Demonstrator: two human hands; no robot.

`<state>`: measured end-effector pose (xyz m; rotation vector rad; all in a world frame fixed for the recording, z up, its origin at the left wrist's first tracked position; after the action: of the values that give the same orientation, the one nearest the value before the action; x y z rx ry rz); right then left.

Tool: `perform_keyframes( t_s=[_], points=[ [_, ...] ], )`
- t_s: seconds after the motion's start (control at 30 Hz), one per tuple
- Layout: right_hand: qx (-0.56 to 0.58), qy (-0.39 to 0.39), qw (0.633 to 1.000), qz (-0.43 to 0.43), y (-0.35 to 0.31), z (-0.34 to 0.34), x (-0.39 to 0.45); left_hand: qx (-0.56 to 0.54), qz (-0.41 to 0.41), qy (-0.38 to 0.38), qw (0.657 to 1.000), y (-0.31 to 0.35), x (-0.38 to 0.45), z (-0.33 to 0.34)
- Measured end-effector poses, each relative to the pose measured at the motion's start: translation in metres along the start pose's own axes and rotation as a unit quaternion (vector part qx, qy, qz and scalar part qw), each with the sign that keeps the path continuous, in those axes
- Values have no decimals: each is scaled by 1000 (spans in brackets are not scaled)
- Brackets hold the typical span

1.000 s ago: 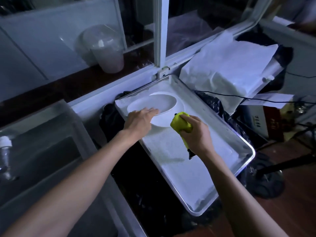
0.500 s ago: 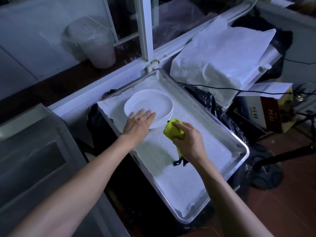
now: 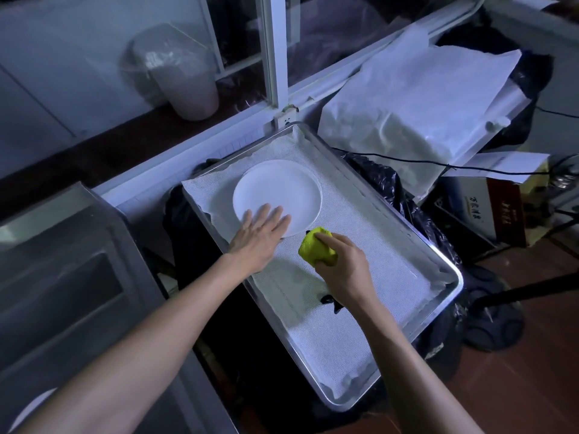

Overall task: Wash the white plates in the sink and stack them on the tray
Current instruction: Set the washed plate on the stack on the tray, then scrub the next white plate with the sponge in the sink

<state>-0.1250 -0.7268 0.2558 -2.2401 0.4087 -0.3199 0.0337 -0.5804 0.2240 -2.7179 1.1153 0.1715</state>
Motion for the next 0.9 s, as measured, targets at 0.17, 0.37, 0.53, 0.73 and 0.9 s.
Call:
perform_keyframes(
  t_s=[0.17,0.37,0.53,0.73,0.9],
  points=[
    [2,-9,1000,6,2,4,-2,-14,6,-6,1000,-1,6,-2],
    [-2,-16,1000,5,1,5,-2,-33,16,-25,999,-7,13,-6],
    [0,-4,1000,-4,-5,6,-4,-29,-2,-13,999,-6,8,-5],
    [23,20,999,-13,-27,14,-3,-121,-7,70,990,-19,-35,-6],
    [27,32,998,-55,-72,42,-10,-133,-32,148,979,-47,-94,-4]
  ],
)
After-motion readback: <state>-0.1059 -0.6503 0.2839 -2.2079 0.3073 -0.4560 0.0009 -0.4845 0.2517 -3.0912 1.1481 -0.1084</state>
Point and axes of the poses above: each hand's wrist, its own x-axis towards the middle knuckle, its own z-axis out of the palm, y = z × x, the point moved 2 cm from there along x, towards the middle knuckle, and after that the axes turned 10 degrees about -z, right-handed, at the moved point
